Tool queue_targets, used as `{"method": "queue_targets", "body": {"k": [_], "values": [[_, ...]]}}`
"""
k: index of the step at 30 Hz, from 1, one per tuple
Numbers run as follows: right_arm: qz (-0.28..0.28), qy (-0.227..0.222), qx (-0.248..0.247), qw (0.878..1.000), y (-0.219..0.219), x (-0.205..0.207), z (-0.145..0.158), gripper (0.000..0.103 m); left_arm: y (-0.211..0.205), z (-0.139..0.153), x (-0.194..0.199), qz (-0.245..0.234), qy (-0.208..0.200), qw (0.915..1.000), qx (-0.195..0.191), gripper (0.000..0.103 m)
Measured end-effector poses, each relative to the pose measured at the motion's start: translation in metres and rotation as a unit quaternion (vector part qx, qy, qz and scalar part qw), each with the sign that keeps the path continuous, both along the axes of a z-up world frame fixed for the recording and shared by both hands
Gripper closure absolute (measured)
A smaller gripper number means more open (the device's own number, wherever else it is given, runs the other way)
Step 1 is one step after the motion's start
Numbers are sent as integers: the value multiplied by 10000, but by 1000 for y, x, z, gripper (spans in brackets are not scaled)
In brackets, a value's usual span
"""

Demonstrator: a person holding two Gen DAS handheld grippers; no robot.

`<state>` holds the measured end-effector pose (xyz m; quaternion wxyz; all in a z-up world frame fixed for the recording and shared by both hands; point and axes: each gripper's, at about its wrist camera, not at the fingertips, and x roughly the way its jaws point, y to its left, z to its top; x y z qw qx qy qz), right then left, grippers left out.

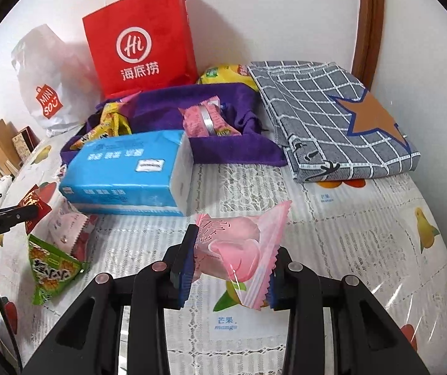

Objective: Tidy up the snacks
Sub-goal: 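Grasp the red snack packet with the left gripper while the right holds the pink candy, then carry both packets over the purple towel and open both grippers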

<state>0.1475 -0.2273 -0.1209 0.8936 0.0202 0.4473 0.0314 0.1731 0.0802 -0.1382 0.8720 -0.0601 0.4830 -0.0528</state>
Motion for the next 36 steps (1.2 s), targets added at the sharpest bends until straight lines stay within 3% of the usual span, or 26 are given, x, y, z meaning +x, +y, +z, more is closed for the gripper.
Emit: {"method": "queue_targets", "body": {"k": [6, 26, 36], "values": [[81, -175, -2, 9998, 5, 0, 19, 67, -6, 19, -2, -121, -107, 9993, -337, 64], [28, -599, 13, 9982, 0, 60, 81, 67, -58, 104, 38, -447, -723, 9960, -281, 64], [42, -745, 68, 9972, 2, 98, 94, 67, -68, 120, 65, -508, -840, 9950, -202, 64]]}}
